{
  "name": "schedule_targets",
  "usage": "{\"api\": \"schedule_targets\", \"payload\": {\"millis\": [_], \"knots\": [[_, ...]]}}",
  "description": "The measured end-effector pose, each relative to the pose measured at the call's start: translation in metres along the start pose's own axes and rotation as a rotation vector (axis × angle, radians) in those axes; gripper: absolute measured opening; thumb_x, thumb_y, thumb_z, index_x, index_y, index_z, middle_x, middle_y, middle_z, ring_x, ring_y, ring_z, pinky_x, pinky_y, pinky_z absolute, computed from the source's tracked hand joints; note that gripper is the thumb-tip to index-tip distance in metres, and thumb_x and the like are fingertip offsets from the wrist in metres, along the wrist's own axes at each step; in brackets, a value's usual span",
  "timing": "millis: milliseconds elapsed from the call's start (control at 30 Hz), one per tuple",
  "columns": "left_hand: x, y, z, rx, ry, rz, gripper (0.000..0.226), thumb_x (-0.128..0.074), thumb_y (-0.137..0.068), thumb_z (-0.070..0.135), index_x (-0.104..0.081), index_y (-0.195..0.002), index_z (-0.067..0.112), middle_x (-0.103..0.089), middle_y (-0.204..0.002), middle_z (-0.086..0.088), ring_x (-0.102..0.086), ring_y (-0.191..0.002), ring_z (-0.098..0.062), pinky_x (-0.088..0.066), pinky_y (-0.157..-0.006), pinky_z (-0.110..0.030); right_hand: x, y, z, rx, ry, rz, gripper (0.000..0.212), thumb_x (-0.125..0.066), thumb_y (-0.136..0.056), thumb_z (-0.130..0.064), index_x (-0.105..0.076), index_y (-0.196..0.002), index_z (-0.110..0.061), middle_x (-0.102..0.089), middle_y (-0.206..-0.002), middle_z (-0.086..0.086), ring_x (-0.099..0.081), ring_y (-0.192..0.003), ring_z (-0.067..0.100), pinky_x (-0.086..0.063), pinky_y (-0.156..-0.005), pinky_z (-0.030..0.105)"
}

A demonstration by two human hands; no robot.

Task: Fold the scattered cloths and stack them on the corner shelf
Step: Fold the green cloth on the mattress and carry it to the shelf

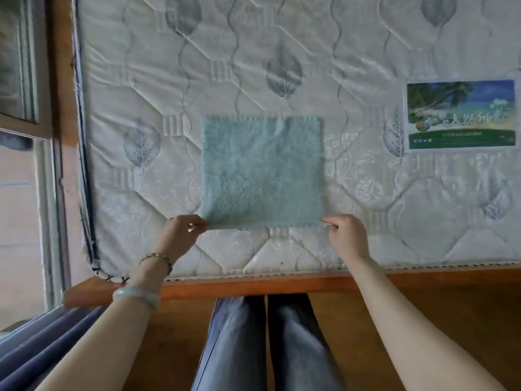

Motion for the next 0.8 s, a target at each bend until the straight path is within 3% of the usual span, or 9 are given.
{"api": "schedule_targets", "payload": {"millis": [100,200,267,400,467,533,667,800], "knots": [[-0.017,0.013,-0.026,0.003,-0.099,-0.141,0.044,-0.074,-0.080,0.013,-0.058,-0.058,0.048,-0.064,-0.070,0.010,-0.066,-0.075,-0.020,-0.053,-0.073,-0.033,-0.010,0.022,0.013,-0.043,0.020,-0.107,0.033,-0.054,-0.086,0.007,-0.074,-0.104,-0.010,-0.072,-0.109,0.007,-0.067,-0.103,0.021,-0.048,-0.084,0.022],[-0.024,0.023,-0.030,-0.020,-0.140,-0.281,0.044,-0.074,-0.080,0.016,-0.056,-0.061,0.051,-0.062,-0.075,0.019,-0.061,-0.078,-0.009,-0.052,-0.081,-0.032,-0.015,0.033,0.020,-0.098,0.038,-0.231,0.027,-0.056,-0.088,0.002,-0.074,-0.103,-0.011,-0.073,-0.108,0.004,-0.067,-0.098,0.016,-0.043,-0.078,0.015],[-0.021,0.021,-0.022,-0.026,-0.129,-0.314,0.033,-0.072,-0.082,0.014,-0.060,-0.071,0.042,-0.064,-0.079,0.014,-0.060,-0.081,-0.010,-0.048,-0.081,-0.025,-0.006,0.030,0.018,-0.156,-0.034,-0.215,0.025,-0.057,-0.087,0.001,-0.074,-0.101,-0.011,-0.072,-0.105,0.002,-0.066,-0.092,0.015,-0.044,-0.078,0.018],[0.017,-0.011,0.006,-0.035,0.069,-0.160,0.011,-0.068,-0.085,0.008,-0.072,-0.091,0.016,-0.070,-0.088,0.000,-0.064,-0.086,-0.018,-0.044,-0.076,-0.016,0.024,-0.005,0.009,-0.314,-0.466,-0.019,0.028,-0.058,-0.084,0.004,-0.072,-0.101,-0.013,-0.068,-0.097,0.004,-0.059,-0.078,0.007,-0.043,-0.067,0.016],[0.041,-0.031,0.022,-0.039,0.143,-0.036,0.016,-0.067,-0.085,0.005,-0.072,-0.100,0.010,-0.069,-0.093,0.000,-0.063,-0.085,-0.014,-0.046,-0.080,-0.015,0.032,-0.033,0.001,-0.346,-0.636,0.070,0.027,-0.063,-0.082,0.003,-0.071,-0.104,-0.011,-0.070,-0.097,0.007,-0.061,-0.081,0.011,-0.045,-0.067,0.014],[0.062,-0.049,0.038,-0.047,0.192,0.107,0.021,-0.065,-0.085,0.001,-0.070,-0.105,0.007,-0.067,-0.096,0.000,-0.061,-0.084,-0.008,-0.044,-0.075,-0.005,0.036,-0.059,-0.007,-0.372,-0.733,0.127,0.025,-0.066,-0.081,0.002,-0.071,-0.105,-0.002,-0.069,-0.092,0.007,-0.060,-0.076,0.010,-0.045,-0.066,0.011],[0.077,-0.084,0.045,0.024,0.359,0.267,0.028,-0.064,-0.085,-0.002,-0.065,-0.113,0.002,-0.065,-0.098,-0.005,-0.061,-0.088,-0.014,-0.045,-0.067,-0.001,0.036,-0.104,-0.025,-0.347,-0.721,0.214,0.012,-0.068,-0.079,0.000,-0.073,-0.090,-0.001,-0.066,-0.078,0.009,-0.054,-0.077,0.014,-0.040,-0.063,0.018],[0.076,-0.115,0.042,0.034,0.355,0.305,0.024,-0.066,-0.084,0.003,-0.068,-0.108,0.007,-0.067,-0.097,-0.002,-0.063,-0.089,-0.014,-0.046,-0.071,-0.006,0.032,-0.129,-0.025,-0.369,-0.660,0.288,0.022,-0.067,-0.081,0.001,-0.070,-0.102,0.006,-0.070,-0.098,0.011,-0.056,-0.084,0.012,-0.038,-0.058,-0.001]]}}
Point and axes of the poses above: each hand's wrist, its own y-axis away from the middle knuckle, its own x-axis out of the back of the hand, z = x × y, the point moved 7 cm from there along -y, towards the middle knuckle
